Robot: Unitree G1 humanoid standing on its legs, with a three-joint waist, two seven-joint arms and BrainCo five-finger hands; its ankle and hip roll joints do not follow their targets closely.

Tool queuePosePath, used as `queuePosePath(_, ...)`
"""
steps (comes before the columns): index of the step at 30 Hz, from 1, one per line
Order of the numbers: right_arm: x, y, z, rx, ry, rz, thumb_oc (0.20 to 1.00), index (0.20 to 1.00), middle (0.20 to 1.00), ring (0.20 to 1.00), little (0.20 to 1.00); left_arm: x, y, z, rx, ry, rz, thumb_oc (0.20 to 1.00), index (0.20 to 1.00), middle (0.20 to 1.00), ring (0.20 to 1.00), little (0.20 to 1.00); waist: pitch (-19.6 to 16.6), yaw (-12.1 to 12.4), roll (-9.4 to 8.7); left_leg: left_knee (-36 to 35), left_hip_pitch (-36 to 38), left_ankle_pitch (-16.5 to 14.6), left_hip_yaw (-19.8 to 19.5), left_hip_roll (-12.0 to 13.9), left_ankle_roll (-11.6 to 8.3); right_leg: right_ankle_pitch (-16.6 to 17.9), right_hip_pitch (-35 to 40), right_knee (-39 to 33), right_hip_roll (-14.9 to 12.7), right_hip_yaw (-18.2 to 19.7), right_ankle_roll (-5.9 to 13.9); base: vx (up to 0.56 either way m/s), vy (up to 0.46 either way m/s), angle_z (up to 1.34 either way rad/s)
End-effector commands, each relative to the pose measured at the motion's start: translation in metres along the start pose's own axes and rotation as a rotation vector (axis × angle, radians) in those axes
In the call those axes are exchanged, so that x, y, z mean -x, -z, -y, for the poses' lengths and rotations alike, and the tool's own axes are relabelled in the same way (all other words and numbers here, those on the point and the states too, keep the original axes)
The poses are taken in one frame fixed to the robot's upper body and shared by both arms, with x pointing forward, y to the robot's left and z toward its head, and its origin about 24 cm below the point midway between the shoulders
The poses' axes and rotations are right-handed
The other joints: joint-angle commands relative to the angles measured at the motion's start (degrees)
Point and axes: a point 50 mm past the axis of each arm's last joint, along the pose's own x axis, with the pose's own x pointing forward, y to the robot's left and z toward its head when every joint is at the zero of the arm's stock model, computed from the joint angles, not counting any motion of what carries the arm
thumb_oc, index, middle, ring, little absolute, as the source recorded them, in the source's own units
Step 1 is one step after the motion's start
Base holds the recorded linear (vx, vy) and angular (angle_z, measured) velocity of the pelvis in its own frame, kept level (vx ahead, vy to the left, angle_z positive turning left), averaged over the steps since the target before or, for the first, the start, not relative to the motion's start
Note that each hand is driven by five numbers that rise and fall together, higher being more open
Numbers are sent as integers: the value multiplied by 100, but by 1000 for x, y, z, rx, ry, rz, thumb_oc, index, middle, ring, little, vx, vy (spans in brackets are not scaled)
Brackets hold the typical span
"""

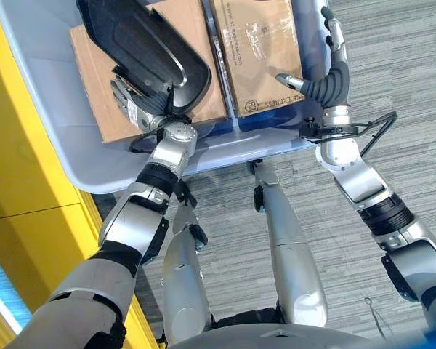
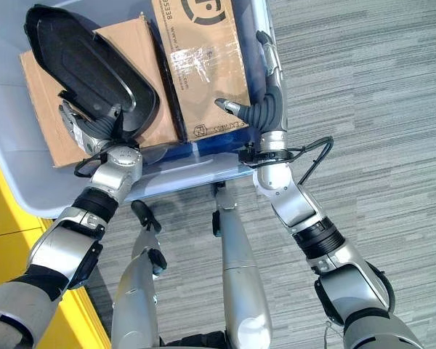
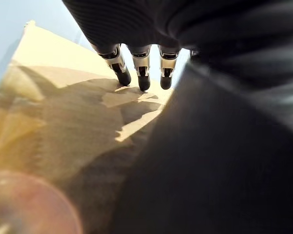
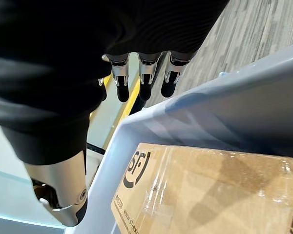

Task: Move parts from the plastic box to the shelf.

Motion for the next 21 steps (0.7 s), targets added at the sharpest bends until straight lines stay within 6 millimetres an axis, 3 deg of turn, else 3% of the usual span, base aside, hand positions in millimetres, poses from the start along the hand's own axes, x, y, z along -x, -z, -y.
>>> queuePosePath(1,-6,-22,7,-85,64,87,1000,1000,1000,1000,1000,44,66,28,56,373,-387,200,200,200,200,200,23,-300,-307,567,-570,85,-386,447,-331,-161,673,-416,72,-411,195,0,0,0)
queuePosePath(10,-7,-23,10,-80,78,93,1000,1000,1000,1000,1000,65,78,36,64,477,-452,200,200,200,200,200,23,-296,-295,596,-579,99,-361,458,-332,-167,664,-390,63,-422,189,0,2,0)
queuePosePath(21,-8,-25,5,-87,69,87,1000,1000,1000,1000,1000,92,75,48,193,529,-554,200,200,200,200,200,23,-315,-357,542,-619,60,-328,457,-307,-112,632,-440,81,-444,201,-2,-6,0)
